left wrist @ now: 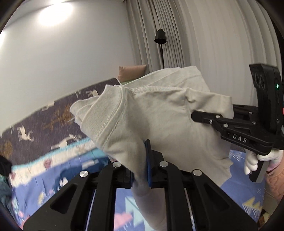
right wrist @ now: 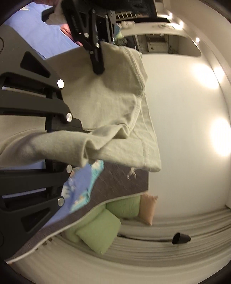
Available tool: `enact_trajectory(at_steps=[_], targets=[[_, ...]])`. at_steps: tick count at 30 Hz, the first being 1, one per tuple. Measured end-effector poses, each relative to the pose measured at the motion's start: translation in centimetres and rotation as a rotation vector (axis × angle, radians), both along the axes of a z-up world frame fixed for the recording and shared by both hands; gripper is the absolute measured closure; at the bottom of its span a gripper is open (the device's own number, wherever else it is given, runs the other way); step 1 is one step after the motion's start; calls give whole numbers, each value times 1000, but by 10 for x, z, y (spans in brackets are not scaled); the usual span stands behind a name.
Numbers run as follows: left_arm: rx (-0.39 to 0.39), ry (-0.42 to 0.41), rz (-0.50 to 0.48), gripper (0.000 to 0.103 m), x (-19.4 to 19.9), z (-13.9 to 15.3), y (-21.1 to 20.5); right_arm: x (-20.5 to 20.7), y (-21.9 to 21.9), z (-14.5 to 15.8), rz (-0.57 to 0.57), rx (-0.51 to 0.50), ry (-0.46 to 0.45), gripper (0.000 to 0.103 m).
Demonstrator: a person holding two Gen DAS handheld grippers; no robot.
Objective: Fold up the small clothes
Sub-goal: 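Lift the folded shirt with both grippers and carry it onto the floral stack, then release the shirt on the stack and withdraw both grippers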
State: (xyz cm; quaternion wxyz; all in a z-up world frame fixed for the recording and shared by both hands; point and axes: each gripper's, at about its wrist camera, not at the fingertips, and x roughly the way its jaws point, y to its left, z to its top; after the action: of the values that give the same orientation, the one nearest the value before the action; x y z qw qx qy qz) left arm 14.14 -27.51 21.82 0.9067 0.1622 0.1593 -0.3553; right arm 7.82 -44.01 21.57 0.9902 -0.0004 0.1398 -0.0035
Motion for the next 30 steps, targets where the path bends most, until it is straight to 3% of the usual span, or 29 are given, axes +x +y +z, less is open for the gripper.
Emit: enact_trajectory(at_steps=[7,16,18,19,20,21,22,25,27,30], targets=[[41,-21,28,92,62,12,-41,57,-42,19,-76,-15,-11,88],[96,18,98,92,141,-19,-67,161,-78,-15,-89,38,65,88],[103,35,135,91,166,-35,-71,189,-85,-27,-92,63,87,88],[110,50,169,86,185,-48,-74,208,-90,-37,-95,81,102,84],[127,61,198,81,199,-59,-76,225,-91,-49,-122,81,128,69],[158,75,248,67,216,-74,-78,246,-100,-63,-173,71,173,60],[185,89,292,65,229,-90,-76,261,-106,-78,-231,65,224,51],[261,137,352,63,251,-137,-61,275,-124,-119,-274,139,301,52],[282,165,324,63,251,-159,-46,266,-129,-146,-239,190,338,52],[286,211,286,56,243,-180,-22,239,-127,-173,-201,182,362,52]])
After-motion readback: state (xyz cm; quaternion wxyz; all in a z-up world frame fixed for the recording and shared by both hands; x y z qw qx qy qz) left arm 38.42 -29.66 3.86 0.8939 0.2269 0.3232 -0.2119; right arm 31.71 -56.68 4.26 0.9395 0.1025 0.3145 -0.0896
